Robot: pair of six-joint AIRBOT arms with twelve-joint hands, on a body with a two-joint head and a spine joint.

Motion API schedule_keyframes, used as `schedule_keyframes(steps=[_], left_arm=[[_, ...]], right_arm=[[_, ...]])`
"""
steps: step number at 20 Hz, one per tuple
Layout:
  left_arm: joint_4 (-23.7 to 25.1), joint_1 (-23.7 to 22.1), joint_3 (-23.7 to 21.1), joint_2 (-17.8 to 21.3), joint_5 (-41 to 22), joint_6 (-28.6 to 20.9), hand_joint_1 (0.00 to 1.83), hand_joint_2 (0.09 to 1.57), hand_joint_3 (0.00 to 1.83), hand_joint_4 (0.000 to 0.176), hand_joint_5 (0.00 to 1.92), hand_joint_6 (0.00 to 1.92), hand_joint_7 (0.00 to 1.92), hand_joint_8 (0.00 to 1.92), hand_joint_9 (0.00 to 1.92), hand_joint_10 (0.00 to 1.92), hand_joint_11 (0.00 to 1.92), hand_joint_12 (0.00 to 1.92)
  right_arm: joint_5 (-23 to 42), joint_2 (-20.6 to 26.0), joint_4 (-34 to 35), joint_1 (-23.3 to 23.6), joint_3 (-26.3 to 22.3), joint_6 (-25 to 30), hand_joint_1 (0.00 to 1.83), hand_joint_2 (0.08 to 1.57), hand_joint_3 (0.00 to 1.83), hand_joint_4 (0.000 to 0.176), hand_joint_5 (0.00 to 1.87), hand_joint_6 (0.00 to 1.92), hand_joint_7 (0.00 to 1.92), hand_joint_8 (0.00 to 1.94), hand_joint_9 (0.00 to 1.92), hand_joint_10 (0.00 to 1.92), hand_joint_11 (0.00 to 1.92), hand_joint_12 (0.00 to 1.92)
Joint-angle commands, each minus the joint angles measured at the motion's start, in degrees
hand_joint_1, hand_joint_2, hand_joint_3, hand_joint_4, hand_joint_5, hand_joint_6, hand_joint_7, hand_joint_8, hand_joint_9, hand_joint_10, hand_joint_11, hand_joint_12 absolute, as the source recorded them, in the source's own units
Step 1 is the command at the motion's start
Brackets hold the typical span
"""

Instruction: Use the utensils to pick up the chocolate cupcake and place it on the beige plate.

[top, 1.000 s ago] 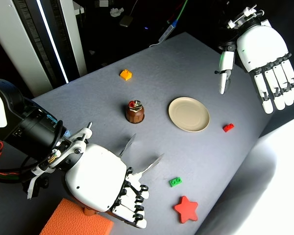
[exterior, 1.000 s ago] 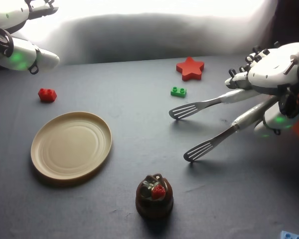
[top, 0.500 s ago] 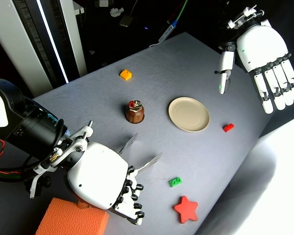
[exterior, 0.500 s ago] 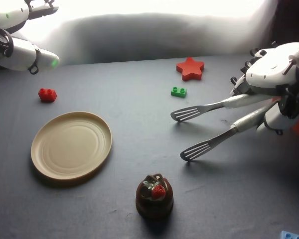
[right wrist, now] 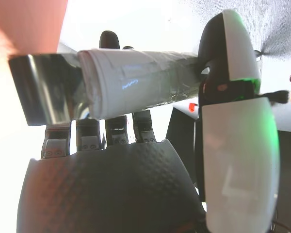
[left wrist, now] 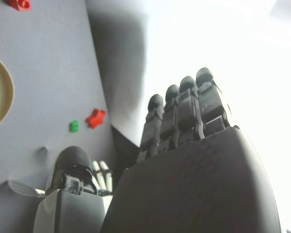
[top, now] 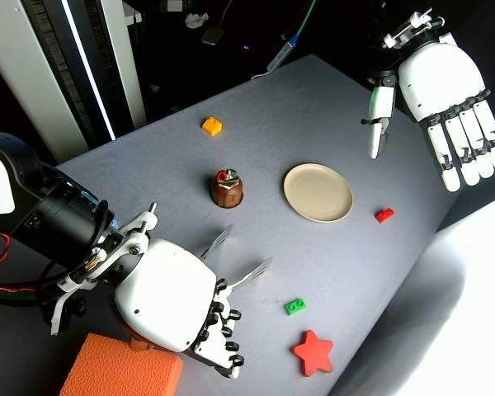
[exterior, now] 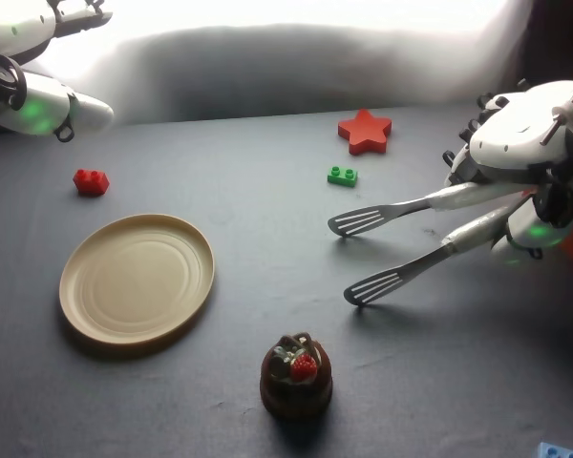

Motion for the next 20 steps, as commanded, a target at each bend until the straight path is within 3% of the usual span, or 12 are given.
schedule_keyframes(steps=[1,7,8,9,10,11,13,15,16,17,19,20], left_arm=[[1.44,-0.83,0.08,0.86,0.34,0.22,0.0,1.21,0.0,0.0,0.06,0.0,0.01,0.0,0.01,0.0,0.0,0.02],[1.52,-0.83,0.02,0.87,0.34,0.22,0.0,1.22,0.0,0.0,0.07,0.0,0.04,0.0,0.02,0.0,0.01,0.02],[1.52,-0.83,0.0,0.88,0.34,0.22,0.0,1.21,0.0,0.0,0.07,0.0,0.02,0.0,0.01,0.0,0.01,0.02],[1.52,-0.83,0.01,0.89,0.34,0.22,0.0,1.21,0.0,0.0,0.07,0.0,0.02,0.0,0.01,0.0,0.01,0.02],[1.52,-0.83,0.04,0.89,0.34,0.22,0.0,1.21,0.0,0.0,0.07,0.0,0.03,0.0,0.02,0.0,0.01,0.02],[1.52,-0.82,0.09,0.88,0.34,0.22,0.0,1.21,0.0,0.0,0.08,0.0,0.04,0.01,0.03,0.0,0.01,0.03],[1.52,-0.83,0.28,0.81,0.34,0.22,0.0,1.21,0.0,0.0,0.07,0.0,0.03,0.0,0.02,0.0,0.01,0.03],[1.52,-0.88,0.25,0.79,0.33,0.22,0.0,1.21,0.0,0.0,0.09,0.01,0.04,0.01,0.03,0.01,0.01,0.03],[1.52,-0.88,0.11,0.82,0.33,0.22,0.0,1.21,0.0,0.0,0.09,0.01,0.04,0.01,0.03,0.01,0.01,0.03],[1.52,-0.88,0.01,0.86,0.33,0.22,0.0,1.21,0.0,0.0,0.07,0.0,0.02,0.0,0.01,0.0,0.0,0.01],[1.52,-0.88,0.05,0.88,0.33,0.22,0.0,1.21,0.0,0.0,0.09,0.01,0.04,0.01,0.03,0.01,0.02,0.02],[1.52,-0.88,0.13,0.86,0.33,0.22,0.01,1.2,0.0,0.0,0.1,0.01,0.06,0.01,0.04,0.01,0.03,0.02]], right_arm=[[-0.35,0.38,-0.49,-0.01,0.11,-0.82,0.99,1.05,0.0,0.0,0.79,0.02,0.72,0.01,0.42,0.01,0.0,0.61],[-0.28,0.5,-0.49,0.47,0.08,-1.67,1.05,1.06,0.0,0.0,0.86,0.02,0.9,0.02,0.51,0.01,0.0,0.67],[-0.25,0.53,-0.49,0.51,0.04,-1.85,1.06,1.1,0.02,0.021,0.95,0.79,0.89,0.02,0.51,0.02,0.0,0.79],[-0.24,0.6,-0.49,0.62,-0.04,-1.98,1.06,1.1,0.02,0.021,0.95,0.79,0.89,0.02,0.51,0.02,0.0,0.79],[-0.24,0.68,-0.49,0.79,-0.12,-2.04,1.06,1.13,0.01,0.021,0.92,1.02,0.9,0.02,0.5,0.01,0.0,0.78],[-0.21,0.79,-0.49,1.02,-0.26,-2.07,1.05,1.15,0.0,0.028,0.89,1.11,0.9,0.01,0.51,0.01,0.0,0.83],[-0.12,1.01,-0.49,1.4,-0.5,-2.24,1.05,1.14,0.0,0.028,0.91,1.09,0.89,0.0,0.52,0.01,0.0,0.93],[-0.12,1.18,-0.49,1.69,-0.65,-2.3,1.04,1.14,0.0,0.062,0.91,1.09,0.96,0.02,0.53,0.01,0.0,0.87],[-0.12,1.21,-0.48,1.78,-0.66,-2.34,1.04,1.14,0.0,0.062,0.91,1.09,0.96,0.02,0.53,0.01,0.0,0.87],[-0.12,1.27,-0.48,1.89,-0.69,-2.41,1.03,1.14,0.0,0.089,0.92,1.08,0.94,0.01,0.5,0.0,0.0,0.86],[0.01,1.44,-0.48,2.15,-0.82,-2.51,1.04,1.13,0.0,0.089,0.94,1.05,0.95,0.0,0.53,0.01,0.0,0.9],[0.06,1.52,-0.48,2.2,-0.93,-2.58,1.04,1.13,0.0,0.073,0.94,1.05,0.93,0.0,0.53,0.01,0.0,0.92]])
